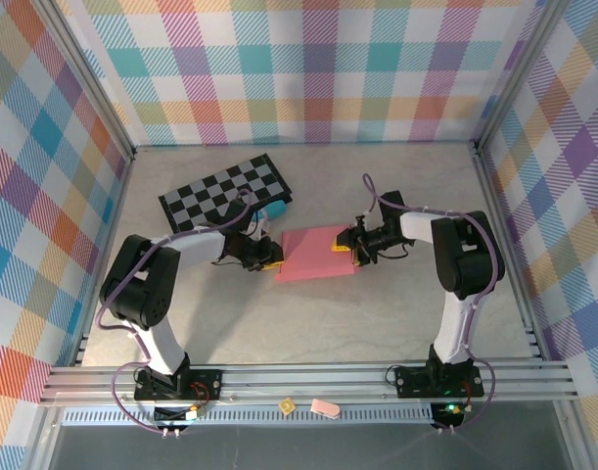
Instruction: Fold the paper box
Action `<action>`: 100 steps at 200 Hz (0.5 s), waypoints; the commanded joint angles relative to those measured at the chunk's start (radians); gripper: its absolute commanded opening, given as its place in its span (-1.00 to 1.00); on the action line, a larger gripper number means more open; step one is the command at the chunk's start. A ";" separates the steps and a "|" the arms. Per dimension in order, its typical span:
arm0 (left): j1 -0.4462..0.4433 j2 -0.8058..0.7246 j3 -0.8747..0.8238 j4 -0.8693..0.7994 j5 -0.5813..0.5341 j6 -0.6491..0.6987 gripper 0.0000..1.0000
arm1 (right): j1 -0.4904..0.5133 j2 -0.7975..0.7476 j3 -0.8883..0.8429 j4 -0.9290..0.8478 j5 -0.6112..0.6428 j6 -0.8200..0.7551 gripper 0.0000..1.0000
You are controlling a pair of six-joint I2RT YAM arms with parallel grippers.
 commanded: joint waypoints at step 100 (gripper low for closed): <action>-0.357 -0.374 0.134 -0.145 -0.290 0.912 -0.03 | -0.084 0.043 0.139 -0.545 -0.092 0.260 -0.18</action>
